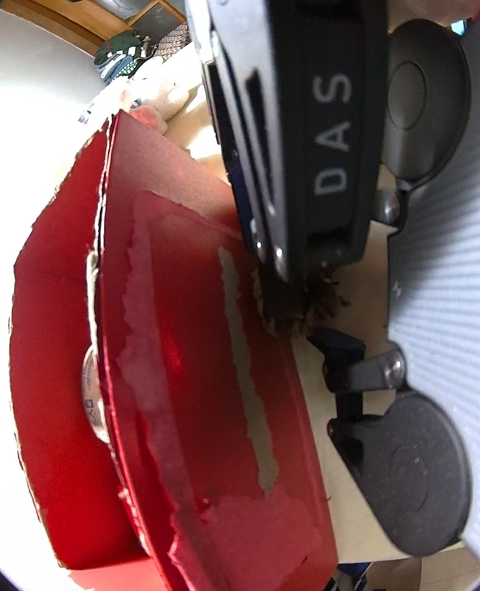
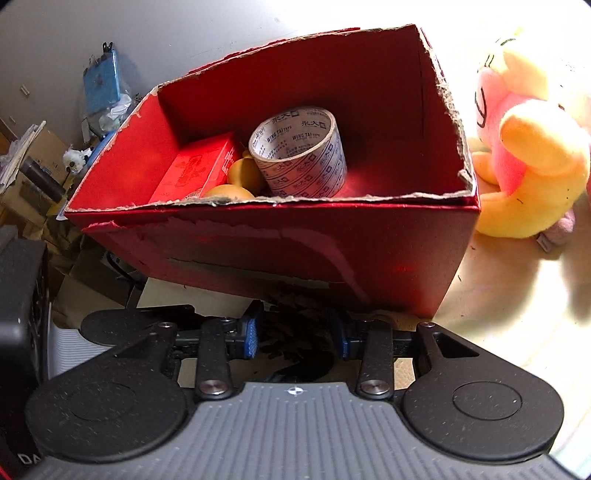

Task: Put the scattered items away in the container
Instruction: 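Move the right gripper down toward the brown pine cone beside the box, then grasp the pine cone with the right gripper and lift it, then carry the pine cone over into the red cardboard box with the right gripper, then lower the pine cone beside the gourd and open the right gripper, then withdraw the right gripper up out of the box, then move the right gripper down toward the beige leather strap with red ribbon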

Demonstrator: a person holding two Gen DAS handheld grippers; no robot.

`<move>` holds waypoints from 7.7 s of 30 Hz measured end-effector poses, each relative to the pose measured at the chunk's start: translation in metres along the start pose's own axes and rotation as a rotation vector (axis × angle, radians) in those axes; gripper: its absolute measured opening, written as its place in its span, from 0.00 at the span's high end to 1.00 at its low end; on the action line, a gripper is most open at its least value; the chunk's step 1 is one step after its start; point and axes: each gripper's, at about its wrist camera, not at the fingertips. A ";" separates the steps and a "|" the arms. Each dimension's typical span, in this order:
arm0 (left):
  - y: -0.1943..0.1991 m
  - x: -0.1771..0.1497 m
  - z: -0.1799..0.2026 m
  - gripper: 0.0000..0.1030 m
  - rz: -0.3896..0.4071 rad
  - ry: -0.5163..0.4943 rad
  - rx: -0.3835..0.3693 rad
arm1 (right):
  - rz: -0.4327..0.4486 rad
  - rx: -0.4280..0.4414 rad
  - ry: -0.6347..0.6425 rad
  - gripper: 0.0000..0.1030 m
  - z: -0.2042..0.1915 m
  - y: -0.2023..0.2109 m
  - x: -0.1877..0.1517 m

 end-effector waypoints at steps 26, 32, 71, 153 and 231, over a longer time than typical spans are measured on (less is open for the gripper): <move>0.090 0.002 0.017 0.58 0.147 0.052 0.047 | 0.046 0.203 -0.021 0.69 -0.017 0.062 0.011; 0.108 0.010 0.017 0.58 0.191 0.075 0.052 | 0.084 0.253 -0.012 0.70 -0.020 0.081 0.019; 0.010 0.095 -0.071 0.41 -0.050 0.092 -0.101 | -0.092 0.038 -0.139 0.69 -0.008 -0.029 0.110; 0.071 0.062 -0.065 0.16 0.073 0.179 0.347 | 0.166 -0.091 -0.205 0.59 -0.024 0.026 0.060; 0.019 0.002 0.077 0.08 -0.103 0.226 0.111 | -0.051 -0.047 -0.179 0.43 0.074 0.058 -0.025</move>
Point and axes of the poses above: each gripper's, at about its wrist camera, not at the fingertips, and y roughly against the way its jaws point, z to its right, x to its top, and after that the axes turned 9 degrees about -y, right-handed
